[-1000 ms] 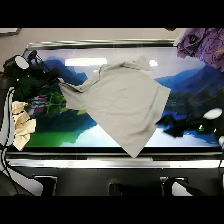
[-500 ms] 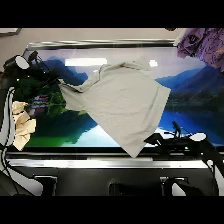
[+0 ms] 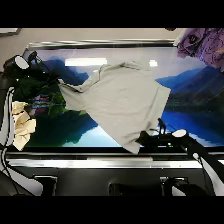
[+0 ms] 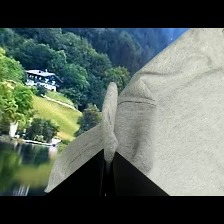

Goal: Fold the clothes and pants, and hang the long-sleeved shirts on hangers.

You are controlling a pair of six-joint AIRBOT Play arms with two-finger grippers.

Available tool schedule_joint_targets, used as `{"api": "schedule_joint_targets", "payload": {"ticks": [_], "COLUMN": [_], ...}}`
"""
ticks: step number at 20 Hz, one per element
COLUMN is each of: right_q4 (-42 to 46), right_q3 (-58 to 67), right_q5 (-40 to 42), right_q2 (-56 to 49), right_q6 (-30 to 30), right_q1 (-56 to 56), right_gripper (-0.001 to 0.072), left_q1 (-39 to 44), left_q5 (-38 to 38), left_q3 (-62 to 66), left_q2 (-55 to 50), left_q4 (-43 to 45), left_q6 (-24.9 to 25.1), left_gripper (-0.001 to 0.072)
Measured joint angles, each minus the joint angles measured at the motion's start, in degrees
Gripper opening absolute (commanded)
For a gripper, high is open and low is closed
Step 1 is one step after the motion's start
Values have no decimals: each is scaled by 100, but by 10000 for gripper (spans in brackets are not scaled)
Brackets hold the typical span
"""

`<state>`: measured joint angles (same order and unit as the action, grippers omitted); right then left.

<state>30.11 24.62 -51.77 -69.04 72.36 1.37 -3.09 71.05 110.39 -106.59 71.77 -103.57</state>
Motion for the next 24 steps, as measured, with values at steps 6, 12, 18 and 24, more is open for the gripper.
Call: {"api": "schedule_joint_targets", "payload": {"ticks": [6, 12, 18, 24], "right_q4": [710, 2573, 3799, 4352], "right_q3": [2594, 6808, 8841, 9123], "right_q5": [-496, -1392, -2120, -2507], "right_q2": [219, 570, 1742, 2162], "right_q6": [219, 1078, 1845, 2302], "right_q1": [79, 90, 90, 90], "right_gripper": [30, 31, 31, 31], "left_q1": [-70, -455, -841, -907], "left_q5": [-114, -1182, -1563, -1620], "left_q3": [629, 962, 616, 350], "left_q2": [503, 2479, 5023, 6057], "left_q4": [-7, 20, 326, 560], "left_q6": [223, 378, 417, 531], "left_gripper": [16, 15, 16, 15]}}
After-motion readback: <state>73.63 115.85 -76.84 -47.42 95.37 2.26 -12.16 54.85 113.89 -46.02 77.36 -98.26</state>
